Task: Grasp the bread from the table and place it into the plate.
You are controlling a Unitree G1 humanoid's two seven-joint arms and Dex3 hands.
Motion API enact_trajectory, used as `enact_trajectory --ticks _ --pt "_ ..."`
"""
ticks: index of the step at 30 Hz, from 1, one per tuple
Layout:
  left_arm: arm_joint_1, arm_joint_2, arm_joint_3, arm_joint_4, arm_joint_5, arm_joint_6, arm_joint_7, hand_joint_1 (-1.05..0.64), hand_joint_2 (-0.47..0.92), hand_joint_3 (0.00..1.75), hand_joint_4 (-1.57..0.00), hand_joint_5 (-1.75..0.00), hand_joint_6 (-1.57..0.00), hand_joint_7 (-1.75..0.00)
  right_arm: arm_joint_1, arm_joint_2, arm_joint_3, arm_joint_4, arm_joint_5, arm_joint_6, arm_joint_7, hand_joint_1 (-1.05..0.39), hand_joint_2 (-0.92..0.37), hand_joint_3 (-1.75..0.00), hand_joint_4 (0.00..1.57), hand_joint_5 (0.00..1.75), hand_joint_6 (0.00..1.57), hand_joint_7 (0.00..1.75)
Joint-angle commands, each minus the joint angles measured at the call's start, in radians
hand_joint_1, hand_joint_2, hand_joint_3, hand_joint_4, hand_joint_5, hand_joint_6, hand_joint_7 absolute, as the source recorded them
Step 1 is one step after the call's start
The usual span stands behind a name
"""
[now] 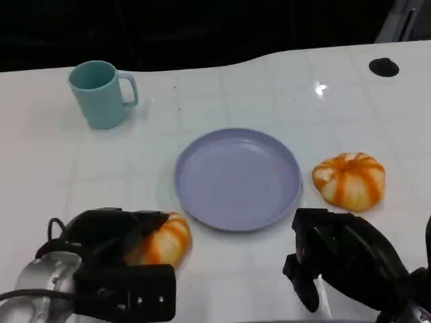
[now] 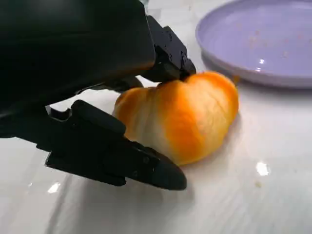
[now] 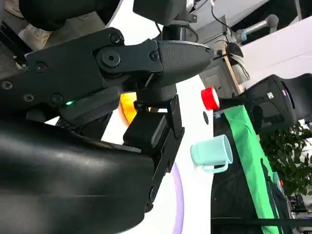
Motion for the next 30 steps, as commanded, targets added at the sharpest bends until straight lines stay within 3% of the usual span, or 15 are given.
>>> enact_trajectory --ticks 1,2,5,7,19,23,30 --pt "0.002 0.008 0.011 0.128 -0.028 -0.122 0.197 -0.21 0.88 0.53 -0.78 -1.3 -1.02 -0.48 0.005 -0.004 -0.011 -0.01 0.011 0.007 -0.004 -0.93 -0.92 -0.36 1.28 1.63 1.1 1.55" --pt "-0.003 0.013 0.009 0.151 -0.022 -0.153 0.25 -0.22 0.86 0.64 -0.79 -1.56 -0.93 -0.9 0.005 -0.004 -0.011 -0.01 0.011 0.008 -0.004 -0.93 -0.92 -0.36 1.28 1.63 1.1 1.55" --pt "-0.018 0.028 -0.002 0.183 0.013 -0.192 0.355 -0.23 0.85 0.72 -0.81 -1.73 -0.68 -1.6 0.002 -0.004 -0.011 -0.007 0.011 0.002 -0.001 -0.93 -0.92 -0.36 1.29 1.63 1.11 1.55" --pt "-0.019 0.036 -0.002 0.173 0.027 -0.19 0.378 -0.23 0.85 0.72 -0.78 -1.74 -0.62 -1.72 0.0 -0.004 -0.01 0.0 0.006 -0.007 0.002 -0.92 -0.92 -0.37 1.29 1.63 1.11 1.55" --pt "0.022 0.091 0.056 0.023 0.031 -0.161 0.405 -0.18 0.77 0.7 -0.79 -1.75 -0.61 -1.75 -0.006 -0.002 -0.011 0.012 0.01 -0.005 0.007 -0.91 -0.92 -0.37 1.27 1.63 1.09 1.55" --pt "0.038 0.039 0.103 0.001 -0.05 -0.183 0.448 -0.16 0.6 0.98 -0.84 -1.75 -0.67 -1.71 -0.004 -0.004 -0.012 0.014 0.007 -0.007 0.007 -0.92 -0.92 -0.37 1.27 1.64 1.09 1.55" --pt "0.032 -0.059 0.141 -0.015 -0.103 -0.185 0.543 -0.12 0.4 1.19 -0.84 -1.75 -0.71 -1.65 -0.003 -0.002 -0.016 0.023 0.01 -0.006 0.008 -0.92 -0.92 -0.35 1.28 1.64 1.09 1.55"
